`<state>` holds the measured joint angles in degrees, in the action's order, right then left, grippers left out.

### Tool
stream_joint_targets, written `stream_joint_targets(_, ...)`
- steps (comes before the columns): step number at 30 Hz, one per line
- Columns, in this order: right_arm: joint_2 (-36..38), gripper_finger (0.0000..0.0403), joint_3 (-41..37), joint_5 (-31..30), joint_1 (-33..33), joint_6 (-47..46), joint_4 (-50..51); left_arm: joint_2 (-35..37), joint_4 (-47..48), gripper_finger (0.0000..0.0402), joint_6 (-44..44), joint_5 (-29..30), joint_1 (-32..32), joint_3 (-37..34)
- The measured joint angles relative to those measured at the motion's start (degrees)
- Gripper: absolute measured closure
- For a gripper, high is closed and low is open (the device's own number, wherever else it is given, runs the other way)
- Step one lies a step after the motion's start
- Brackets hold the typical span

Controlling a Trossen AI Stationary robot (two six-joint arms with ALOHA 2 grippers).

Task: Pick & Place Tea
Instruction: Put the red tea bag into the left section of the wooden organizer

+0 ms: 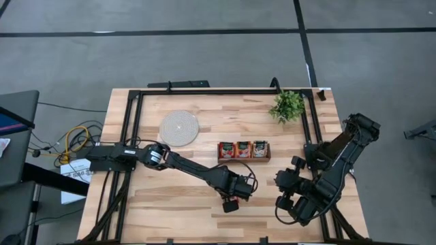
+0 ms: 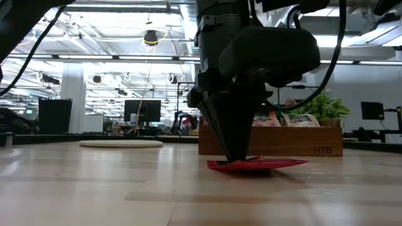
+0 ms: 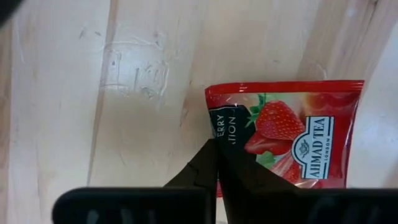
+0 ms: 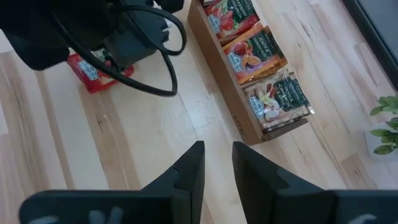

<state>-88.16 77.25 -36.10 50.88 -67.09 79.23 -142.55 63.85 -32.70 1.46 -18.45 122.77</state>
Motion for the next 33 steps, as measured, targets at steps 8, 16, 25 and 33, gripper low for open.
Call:
stream_joint_targets(8,0.0,0.0327,0.0,0.0,0.0,0.0,-0.2,7.9,7.0,0.0401,0.3,5.4,-0.3,-0.2)
stream_joint_targets(16,0.0,0.0327,0.0,-0.4,0.0,0.0,-0.5,14.1,13.7,0.0401,1.3,15.3,-0.7,-0.1)
stream_joint_targets(25,0.0,0.0327,0.0,-1.6,0.0,-0.4,-0.9,15.0,13.7,0.0401,13.3,26.9,0.2,-0.2)
stream_joint_targets(33,0.0,0.0327,0.0,-1.6,0.0,-0.4,-0.9,15.1,9.8,0.0401,21.7,30.3,4.0,0.7)
